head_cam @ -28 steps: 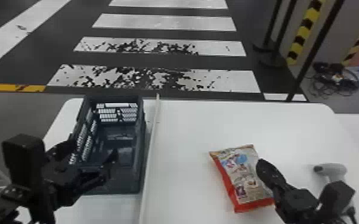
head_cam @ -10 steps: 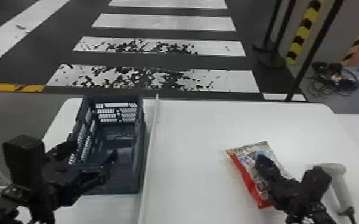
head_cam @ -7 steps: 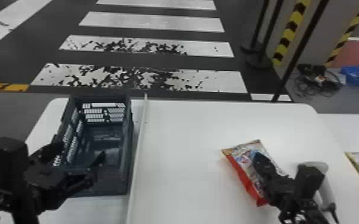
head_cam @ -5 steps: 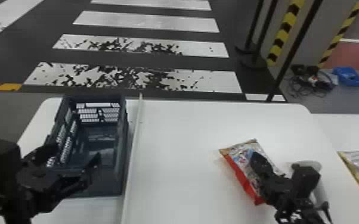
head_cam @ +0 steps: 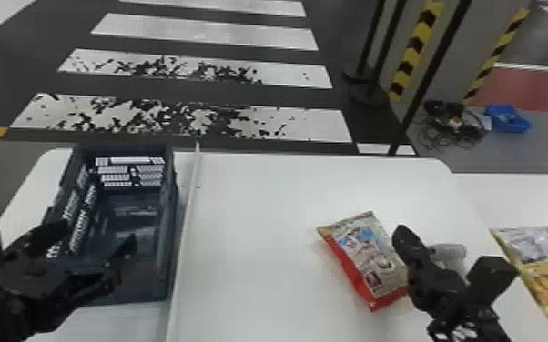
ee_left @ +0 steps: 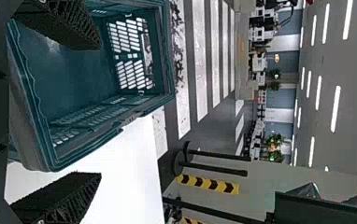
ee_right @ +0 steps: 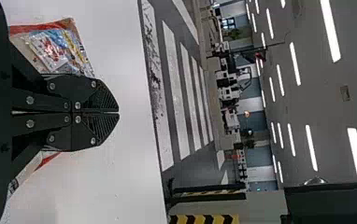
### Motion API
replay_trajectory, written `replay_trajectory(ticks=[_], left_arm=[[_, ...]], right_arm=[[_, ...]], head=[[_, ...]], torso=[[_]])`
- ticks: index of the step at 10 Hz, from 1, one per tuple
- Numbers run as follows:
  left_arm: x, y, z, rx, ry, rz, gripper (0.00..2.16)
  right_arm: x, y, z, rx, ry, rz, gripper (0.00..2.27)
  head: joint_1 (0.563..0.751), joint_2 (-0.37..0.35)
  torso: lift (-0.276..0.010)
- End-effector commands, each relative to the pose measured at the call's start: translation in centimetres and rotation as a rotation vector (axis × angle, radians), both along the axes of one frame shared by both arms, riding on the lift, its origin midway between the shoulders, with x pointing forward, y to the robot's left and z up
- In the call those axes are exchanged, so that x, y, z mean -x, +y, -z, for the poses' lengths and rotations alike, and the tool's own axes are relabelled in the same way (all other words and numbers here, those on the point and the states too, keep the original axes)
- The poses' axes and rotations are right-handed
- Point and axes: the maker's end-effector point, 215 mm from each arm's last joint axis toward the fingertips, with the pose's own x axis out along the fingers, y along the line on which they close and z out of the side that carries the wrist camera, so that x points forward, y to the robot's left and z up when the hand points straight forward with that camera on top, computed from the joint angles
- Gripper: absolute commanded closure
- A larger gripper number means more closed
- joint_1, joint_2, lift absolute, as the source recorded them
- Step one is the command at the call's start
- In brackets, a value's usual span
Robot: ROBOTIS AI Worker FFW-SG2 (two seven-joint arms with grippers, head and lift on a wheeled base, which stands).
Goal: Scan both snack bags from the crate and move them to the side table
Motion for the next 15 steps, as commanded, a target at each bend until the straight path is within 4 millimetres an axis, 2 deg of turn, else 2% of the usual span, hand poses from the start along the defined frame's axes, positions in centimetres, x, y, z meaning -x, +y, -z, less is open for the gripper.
replay_trajectory(ticks=[1,6,8,15], left_arm=[[0.0,-0.1,-0.1,0.002,-0.002,0.001,0.02],[-0.2,0.2,-0.2,-0.004,-0.013,0.005,0.02],[-0.2,0.4,0.1,-0.006,-0.009,0.009,0.02],[-0.4,0.2,-0.3,0.004,-0.016,0.014,0.02]], right_arm=[[-0.2,-1.5,-0.5,0.01,0.005,0.015,2.24],[2.1,-3.7,1.6,0.037,0.041,0.037,2.24],[2.8,-3.9,2.0,0.043,0.041,0.042,2.24],[5.1,-1.7,3.9,0.026,0.065,0.018,2.24]], head=[[0.695,-0.144],[0.695,-0.184],[0.695,-0.197],[0.695,-0.187]], torso=[[-0.095],[-0.095],[-0.095],[-0.095]])
